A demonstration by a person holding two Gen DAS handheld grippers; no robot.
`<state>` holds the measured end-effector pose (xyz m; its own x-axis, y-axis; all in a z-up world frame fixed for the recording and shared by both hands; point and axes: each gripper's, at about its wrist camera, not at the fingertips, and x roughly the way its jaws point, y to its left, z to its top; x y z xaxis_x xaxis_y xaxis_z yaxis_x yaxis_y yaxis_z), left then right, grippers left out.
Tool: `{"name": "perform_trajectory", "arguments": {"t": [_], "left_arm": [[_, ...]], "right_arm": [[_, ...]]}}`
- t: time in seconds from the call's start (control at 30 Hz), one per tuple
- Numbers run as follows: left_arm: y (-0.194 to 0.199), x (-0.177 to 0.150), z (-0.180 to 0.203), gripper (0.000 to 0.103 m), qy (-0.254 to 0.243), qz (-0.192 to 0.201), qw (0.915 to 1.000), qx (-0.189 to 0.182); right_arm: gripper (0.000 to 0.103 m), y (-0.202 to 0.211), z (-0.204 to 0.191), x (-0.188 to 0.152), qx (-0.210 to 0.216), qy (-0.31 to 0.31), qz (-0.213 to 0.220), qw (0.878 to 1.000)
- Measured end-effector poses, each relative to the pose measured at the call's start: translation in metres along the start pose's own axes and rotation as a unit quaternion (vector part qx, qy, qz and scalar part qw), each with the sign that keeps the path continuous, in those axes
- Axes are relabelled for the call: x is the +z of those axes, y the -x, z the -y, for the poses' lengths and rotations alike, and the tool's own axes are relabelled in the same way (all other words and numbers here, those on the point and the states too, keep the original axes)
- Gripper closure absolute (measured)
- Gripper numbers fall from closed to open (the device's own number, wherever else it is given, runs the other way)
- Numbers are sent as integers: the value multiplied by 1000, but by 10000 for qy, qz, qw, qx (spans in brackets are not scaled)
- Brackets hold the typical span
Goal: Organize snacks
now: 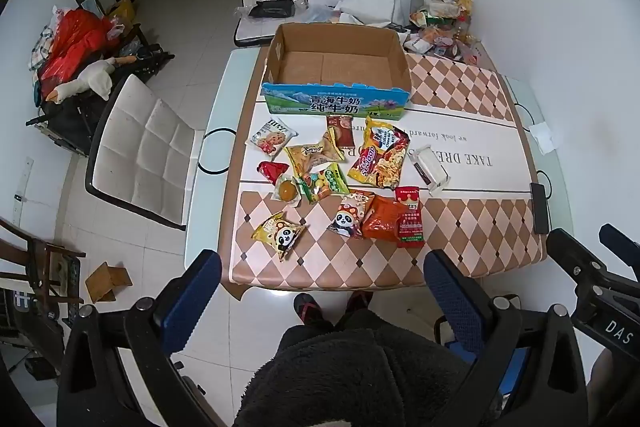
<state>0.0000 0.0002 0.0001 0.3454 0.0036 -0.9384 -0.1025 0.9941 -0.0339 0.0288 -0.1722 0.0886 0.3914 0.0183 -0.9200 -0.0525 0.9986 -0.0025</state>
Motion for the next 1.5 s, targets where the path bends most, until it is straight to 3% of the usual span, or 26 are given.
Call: {"name": "perform_trajectory", "arguments": {"t": [1.5], "left_arm": [[-1,1,3,0,-21,58,10000,13]], "right_arm": [[0,2,-7,6,-10,27,32,10000]]}}
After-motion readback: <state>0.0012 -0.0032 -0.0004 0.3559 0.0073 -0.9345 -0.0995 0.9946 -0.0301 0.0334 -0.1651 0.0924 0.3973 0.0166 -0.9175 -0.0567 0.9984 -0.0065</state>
